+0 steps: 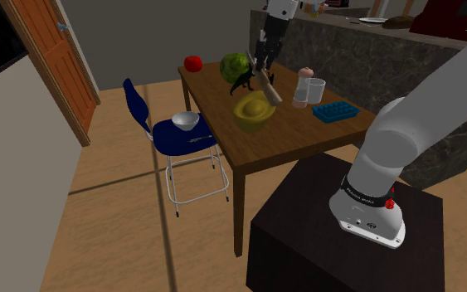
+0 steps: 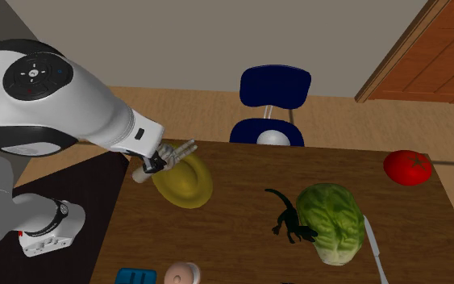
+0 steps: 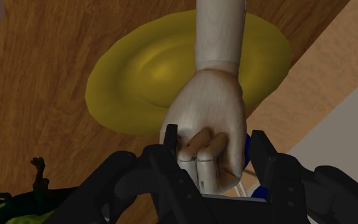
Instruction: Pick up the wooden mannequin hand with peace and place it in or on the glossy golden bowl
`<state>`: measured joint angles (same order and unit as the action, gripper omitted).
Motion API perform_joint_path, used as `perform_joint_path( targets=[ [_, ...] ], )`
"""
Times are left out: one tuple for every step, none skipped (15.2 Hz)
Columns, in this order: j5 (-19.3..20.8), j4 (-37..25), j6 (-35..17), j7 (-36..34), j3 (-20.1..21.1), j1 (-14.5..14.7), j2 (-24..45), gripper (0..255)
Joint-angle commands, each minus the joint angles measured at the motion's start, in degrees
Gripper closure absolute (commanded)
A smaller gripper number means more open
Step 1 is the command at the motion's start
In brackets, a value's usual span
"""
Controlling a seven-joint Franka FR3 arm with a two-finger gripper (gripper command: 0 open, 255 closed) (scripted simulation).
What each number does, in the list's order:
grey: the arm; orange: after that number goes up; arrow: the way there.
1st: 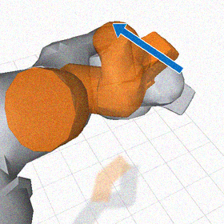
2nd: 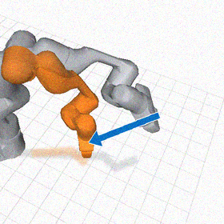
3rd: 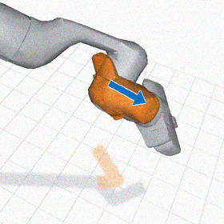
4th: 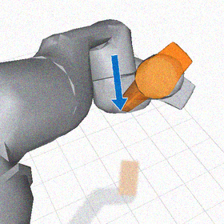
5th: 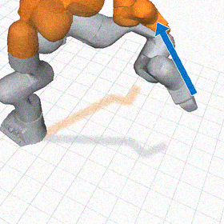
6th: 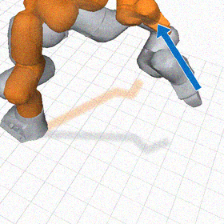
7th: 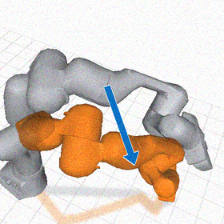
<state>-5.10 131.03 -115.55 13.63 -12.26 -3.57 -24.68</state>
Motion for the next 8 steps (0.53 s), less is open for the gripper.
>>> perform_joint_path(
  targets=[
    [-0.01, 0.3, -0.3, 0.02, 0.01, 0.0, -0.05, 255],
    [-0.01, 0.3, -0.3, 0.02, 0.01, 0.0, -0.05, 255],
    [-0.01, 0.3, -0.3, 0.02, 0.01, 0.0, -0.05, 255],
    [-0.01, 0.3, -0.3, 0.02, 0.01, 0.0, -0.05, 255],
    [-0.01, 0.3, -0.3, 0.02, 0.01, 0.0, -0.05, 255],
    [-0.01, 0.3, -0.3, 0.02, 0.01, 0.0, -0.05, 255],
    [-0.01, 0.3, -0.3, 0.02, 0.01, 0.0, -0.05, 0],
    [-0.01, 0.3, -0.3, 0.03, 0.0, 0.0, -0.05, 0]
  ],
)
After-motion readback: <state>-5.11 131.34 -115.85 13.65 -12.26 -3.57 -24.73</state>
